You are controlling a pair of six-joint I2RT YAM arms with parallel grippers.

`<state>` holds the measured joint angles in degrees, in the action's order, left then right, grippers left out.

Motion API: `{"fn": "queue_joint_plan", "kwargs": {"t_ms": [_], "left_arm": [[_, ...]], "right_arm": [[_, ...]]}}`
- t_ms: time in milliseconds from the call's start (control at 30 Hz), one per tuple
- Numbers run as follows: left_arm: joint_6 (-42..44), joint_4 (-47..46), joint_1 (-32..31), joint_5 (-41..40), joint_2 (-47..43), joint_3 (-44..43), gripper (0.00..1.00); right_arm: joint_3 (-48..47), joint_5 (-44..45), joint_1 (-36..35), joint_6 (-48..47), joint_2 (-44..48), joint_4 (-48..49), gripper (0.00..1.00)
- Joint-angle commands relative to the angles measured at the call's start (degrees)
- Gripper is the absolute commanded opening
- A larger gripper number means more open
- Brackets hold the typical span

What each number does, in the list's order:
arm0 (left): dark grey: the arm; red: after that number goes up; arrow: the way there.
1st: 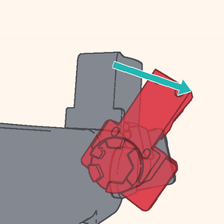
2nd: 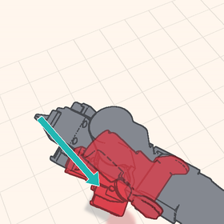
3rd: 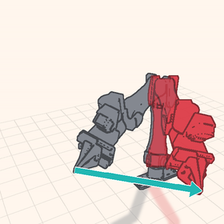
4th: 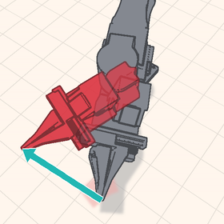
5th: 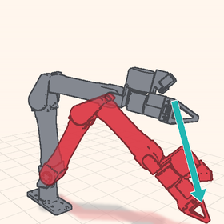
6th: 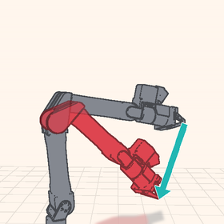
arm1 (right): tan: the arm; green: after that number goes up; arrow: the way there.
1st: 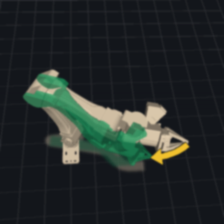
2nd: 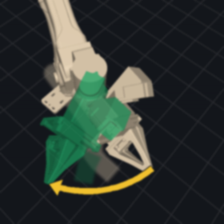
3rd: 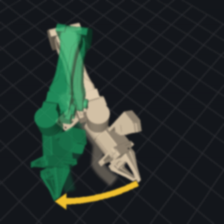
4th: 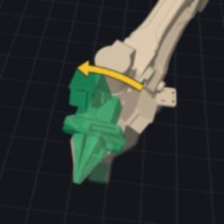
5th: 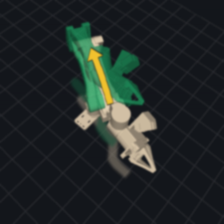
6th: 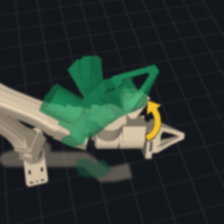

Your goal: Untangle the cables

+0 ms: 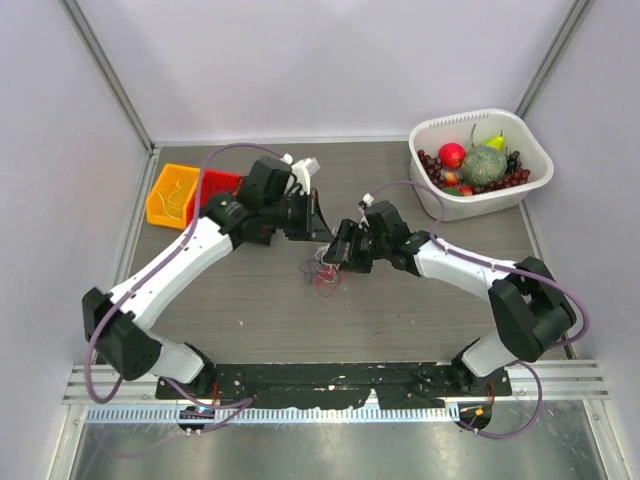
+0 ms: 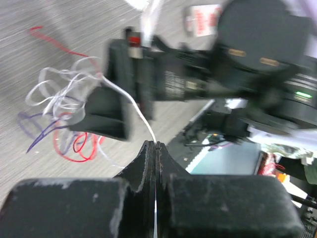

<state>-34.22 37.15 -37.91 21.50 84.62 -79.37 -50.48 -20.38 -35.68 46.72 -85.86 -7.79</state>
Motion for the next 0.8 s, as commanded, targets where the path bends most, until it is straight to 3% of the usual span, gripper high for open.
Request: {"fn": "queue_joint_plan", "kwargs": {"t_ms": [0, 167, 300, 367, 533, 767], "left_arm": [[-6.65, -0.16, -0.94, 6.97, -6.21, -5.33, 0.00], [-7.62, 5.91, -1.38, 6.99, -8.07, -25.96, 0.00], [-7.97, 13.29, -1.38, 3.21, -4.12, -48.72, 0.00], [-9.46, 12.43, -1.38, 2.50, -2.80, -55.51, 0.00], [-13.95, 5.48, -1.38, 0.13, -2.80, -58.00, 0.00], [-9.12, 11.80, -1.29, -10.31, -2.79, -57.39, 0.00]], "right_arm": [[0.47, 4.11, -1.14, 8.99, -3.68, 12.17, 0.66], [-2.34, 8.68, -1.41, 9.71, -13.09, 5.10, 0.61], [3.44, 11.32, -1.41, 7.17, -10.13, 4.72, 0.61], [5.73, 12.99, -1.23, 5.41, -7.58, 3.58, 0.61], [7.94, 15.27, -0.35, 0.84, -1.52, 0.42, 0.62], [5.48, 18.10, 0.17, -6.10, 6.14, -6.62, 0.63]]}}
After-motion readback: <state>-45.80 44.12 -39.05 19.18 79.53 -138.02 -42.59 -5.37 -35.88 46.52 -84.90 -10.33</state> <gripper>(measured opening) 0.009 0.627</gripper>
